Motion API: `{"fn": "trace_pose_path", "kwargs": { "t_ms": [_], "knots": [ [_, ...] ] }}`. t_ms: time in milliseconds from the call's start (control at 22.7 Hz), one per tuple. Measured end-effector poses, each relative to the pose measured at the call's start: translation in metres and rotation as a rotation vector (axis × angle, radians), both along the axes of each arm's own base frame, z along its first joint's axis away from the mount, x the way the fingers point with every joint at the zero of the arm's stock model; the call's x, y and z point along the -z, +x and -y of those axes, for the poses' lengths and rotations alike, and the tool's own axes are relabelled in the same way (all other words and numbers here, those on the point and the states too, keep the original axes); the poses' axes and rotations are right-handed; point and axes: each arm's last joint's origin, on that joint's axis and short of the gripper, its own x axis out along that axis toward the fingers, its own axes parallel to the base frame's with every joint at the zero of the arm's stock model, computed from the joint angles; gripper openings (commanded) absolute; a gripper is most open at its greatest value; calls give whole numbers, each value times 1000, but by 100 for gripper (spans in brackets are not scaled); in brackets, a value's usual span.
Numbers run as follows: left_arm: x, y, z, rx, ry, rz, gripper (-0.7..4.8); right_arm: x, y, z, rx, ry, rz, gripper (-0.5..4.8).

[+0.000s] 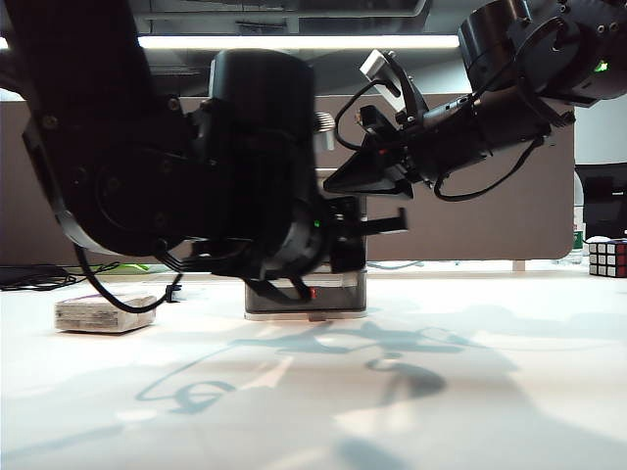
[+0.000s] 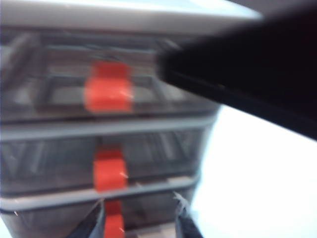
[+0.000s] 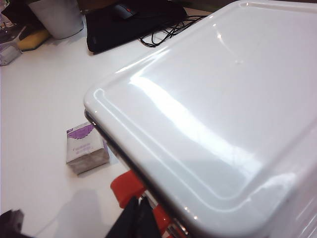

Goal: Open the second layer of the drawer on the table, pick up a pack of napkins on the table and put it in, and finally close the drawer.

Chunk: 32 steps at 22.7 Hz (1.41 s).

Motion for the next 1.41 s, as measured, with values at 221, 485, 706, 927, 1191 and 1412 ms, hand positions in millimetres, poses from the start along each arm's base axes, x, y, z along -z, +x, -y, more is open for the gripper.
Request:
{"fn": "trace_pose_path", "kwargs": {
  "t_ms": [221, 485, 706, 927, 1191, 1412],
  "knots": [
    [2, -5, 2, -34, 12, -8, 183, 0, 0, 0, -1, 0, 0, -5],
    [-2, 12, -6, -68, -23, -6, 183, 1, 0, 0, -2, -1, -6, -4],
    [-9, 20, 1, -50, -33, -3, 183, 0, 0, 0, -4, -1, -6, -5],
    [-7, 24, 3, -48, 4, -33, 182, 0, 0, 0, -3, -1, -6, -5],
    [-6, 24, 2, -56, 9, -36, 180, 1, 0, 0, -3, -4, -13, -5],
    [-2, 27, 0, -63, 13, -41, 153, 1, 0, 0, -4, -3, -13, -5]
  ]
}}
